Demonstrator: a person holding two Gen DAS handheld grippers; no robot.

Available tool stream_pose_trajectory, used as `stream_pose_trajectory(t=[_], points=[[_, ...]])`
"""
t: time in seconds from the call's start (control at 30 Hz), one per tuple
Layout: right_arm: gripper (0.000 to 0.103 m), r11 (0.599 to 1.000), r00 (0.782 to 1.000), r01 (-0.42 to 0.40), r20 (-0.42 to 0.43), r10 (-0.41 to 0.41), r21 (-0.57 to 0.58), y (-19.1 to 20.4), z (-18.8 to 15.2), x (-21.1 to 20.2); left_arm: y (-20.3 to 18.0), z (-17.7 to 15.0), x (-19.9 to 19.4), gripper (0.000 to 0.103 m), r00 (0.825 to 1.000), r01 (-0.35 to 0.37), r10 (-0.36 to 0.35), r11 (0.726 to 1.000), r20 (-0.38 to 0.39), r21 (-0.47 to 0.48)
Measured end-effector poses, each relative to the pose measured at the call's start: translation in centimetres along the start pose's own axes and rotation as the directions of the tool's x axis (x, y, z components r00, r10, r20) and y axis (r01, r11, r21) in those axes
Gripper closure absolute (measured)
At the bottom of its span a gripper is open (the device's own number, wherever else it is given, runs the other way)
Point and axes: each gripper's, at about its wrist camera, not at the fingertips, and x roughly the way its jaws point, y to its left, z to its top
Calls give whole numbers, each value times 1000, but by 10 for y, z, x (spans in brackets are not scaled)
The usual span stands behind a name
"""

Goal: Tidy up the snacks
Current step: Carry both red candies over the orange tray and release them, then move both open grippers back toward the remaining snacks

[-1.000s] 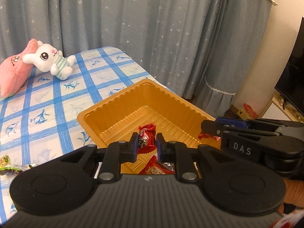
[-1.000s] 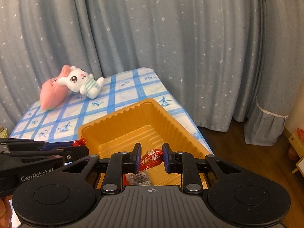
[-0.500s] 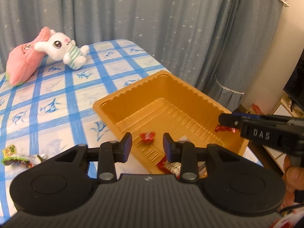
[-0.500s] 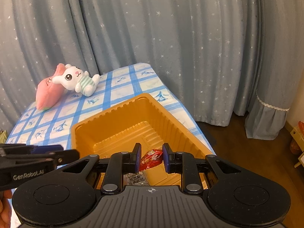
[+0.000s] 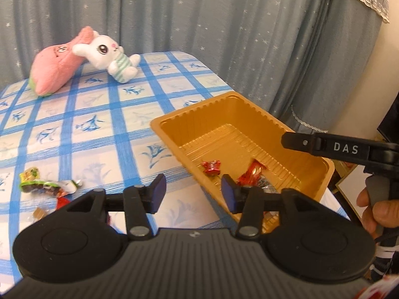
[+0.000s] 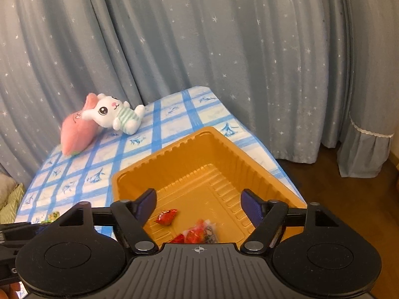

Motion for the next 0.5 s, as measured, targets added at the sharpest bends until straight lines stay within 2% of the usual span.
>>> stream_pose_trajectory(t=[0.1,0.33,0.5], points=[[29,1000,1000,1,-7,-1,-3,3,-1,-5,5,-4,-10,55,1000,-15,15,1000,9,-14],[29,999,1000,13,-12,-14,-41,20,-8,-23,19,-13,-44,40,998,-54,56,997,40,-63],[29,998,1000,-15,-14,14,-67,42,-15,-39,30,-21,-70,33,994,-85,91,993,64,-87]])
